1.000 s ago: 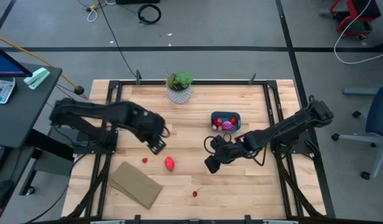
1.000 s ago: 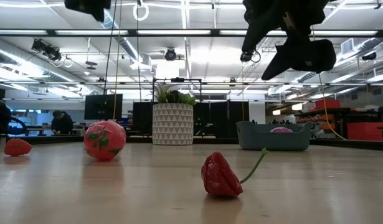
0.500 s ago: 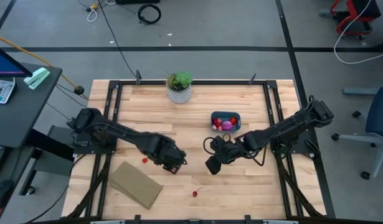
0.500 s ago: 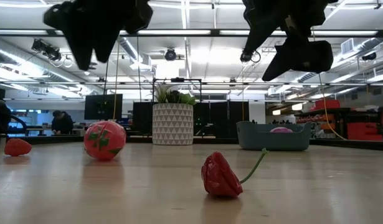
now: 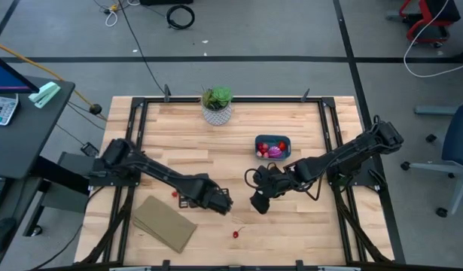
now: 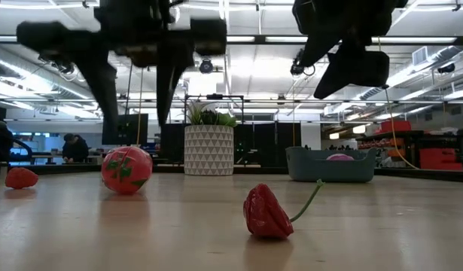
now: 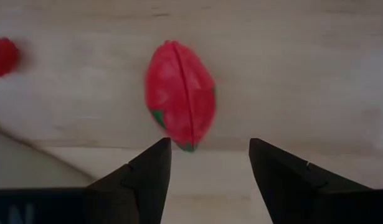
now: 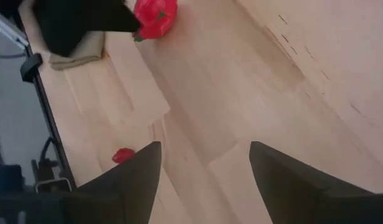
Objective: Pick and placing Produce into tupperware
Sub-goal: Put the red dragon fruit into the blue bin
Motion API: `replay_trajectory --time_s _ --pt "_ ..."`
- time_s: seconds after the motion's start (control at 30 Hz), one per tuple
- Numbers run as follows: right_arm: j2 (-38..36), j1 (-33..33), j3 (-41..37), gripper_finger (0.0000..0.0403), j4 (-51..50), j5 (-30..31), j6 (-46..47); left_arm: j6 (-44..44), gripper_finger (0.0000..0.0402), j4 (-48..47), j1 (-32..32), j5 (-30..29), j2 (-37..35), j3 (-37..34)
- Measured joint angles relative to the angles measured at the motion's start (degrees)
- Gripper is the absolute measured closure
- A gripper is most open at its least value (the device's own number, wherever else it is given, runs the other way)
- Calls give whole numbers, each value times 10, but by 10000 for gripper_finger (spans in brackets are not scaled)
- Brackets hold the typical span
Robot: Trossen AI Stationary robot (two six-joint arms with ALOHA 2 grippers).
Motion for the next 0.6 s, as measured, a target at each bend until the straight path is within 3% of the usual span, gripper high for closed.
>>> replay_trajectory --time_s 0.2,0.6 --pt "0 0 0 149 0 -2 -44 -18 175 0 2 20 49 0" --pt "0 0 0 149 -2 -15 -105 -8 172 -33 27 20 74 0"
